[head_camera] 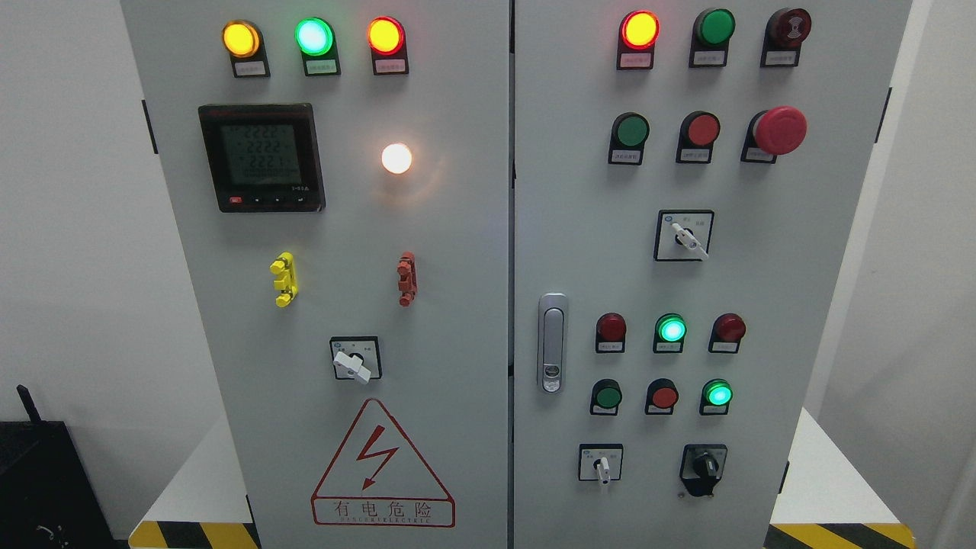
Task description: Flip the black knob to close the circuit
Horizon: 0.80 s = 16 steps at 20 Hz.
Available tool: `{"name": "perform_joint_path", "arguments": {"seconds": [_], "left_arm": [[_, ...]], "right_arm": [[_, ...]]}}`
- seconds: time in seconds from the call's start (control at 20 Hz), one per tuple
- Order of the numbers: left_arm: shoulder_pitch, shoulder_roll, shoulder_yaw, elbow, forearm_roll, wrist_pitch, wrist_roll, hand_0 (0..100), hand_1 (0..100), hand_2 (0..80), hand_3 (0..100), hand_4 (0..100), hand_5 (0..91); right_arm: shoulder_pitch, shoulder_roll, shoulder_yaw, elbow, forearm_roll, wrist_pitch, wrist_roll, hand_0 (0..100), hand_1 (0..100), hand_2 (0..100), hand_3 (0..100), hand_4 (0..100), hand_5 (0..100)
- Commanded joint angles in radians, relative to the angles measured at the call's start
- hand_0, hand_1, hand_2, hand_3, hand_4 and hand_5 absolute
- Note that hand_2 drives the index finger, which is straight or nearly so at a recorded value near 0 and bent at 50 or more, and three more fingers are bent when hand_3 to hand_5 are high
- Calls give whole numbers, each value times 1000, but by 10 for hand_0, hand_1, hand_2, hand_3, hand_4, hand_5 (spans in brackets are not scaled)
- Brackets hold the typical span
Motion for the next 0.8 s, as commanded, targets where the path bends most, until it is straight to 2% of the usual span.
{"name": "perform_joint_path", "arguments": {"seconds": [0.0, 0.15, 0.3, 0.4, 0.45, 0.5, 0.55, 0.6, 0.7, 0.75], "left_arm": [[0, 0, 11, 0, 8, 0, 0, 0, 0, 0, 50, 25, 0], [0, 0, 11, 0, 8, 0, 0, 0, 0, 0, 49, 24, 0], [0, 1, 11, 0, 8, 0, 0, 0, 0, 0, 49, 24, 0], [0, 0, 11, 0, 8, 0, 0, 0, 0, 0, 49, 25, 0], [0, 0, 11, 0, 8, 0, 0, 0, 0, 0, 49, 25, 0], [0, 0, 11, 0, 8, 0, 0, 0, 0, 0, 49, 25, 0], [0, 1, 11, 0, 8, 0, 0, 0, 0, 0, 49, 25, 0], [0, 0, 11, 0, 8, 0, 0, 0, 0, 0, 49, 25, 0], [0, 0, 11, 0, 8, 0, 0, 0, 0, 0, 50, 25, 0], [0, 1, 11, 0, 8, 0, 0, 0, 0, 0, 50, 25, 0]], "right_arm": [[37, 41, 102, -811, -102, 24, 5, 0, 0, 1, 82, 55, 0], [45, 39, 92, -947, -103, 21, 10, 0, 4, 26, 127, 112, 7], [42, 39, 81, -1078, -96, 13, 7, 0, 34, 80, 212, 206, 86], [35, 33, 49, -1157, -52, 10, -6, 0, 69, 159, 388, 353, 178], [29, 28, 32, -1179, 20, 8, -19, 0, 74, 171, 413, 377, 196], [19, 22, 6, -1185, 123, -13, -44, 0, 100, 221, 486, 442, 284], [3, 13, -20, -1184, 243, -59, -73, 0, 126, 307, 544, 479, 382], [-4, 5, -54, -1181, 370, -103, -99, 0, 130, 333, 567, 493, 411], [-9, -8, -101, -1188, 604, -160, -114, 0, 155, 460, 691, 581, 485], [-18, -19, -111, -1193, 703, -168, -118, 0, 153, 474, 702, 590, 494]]}}
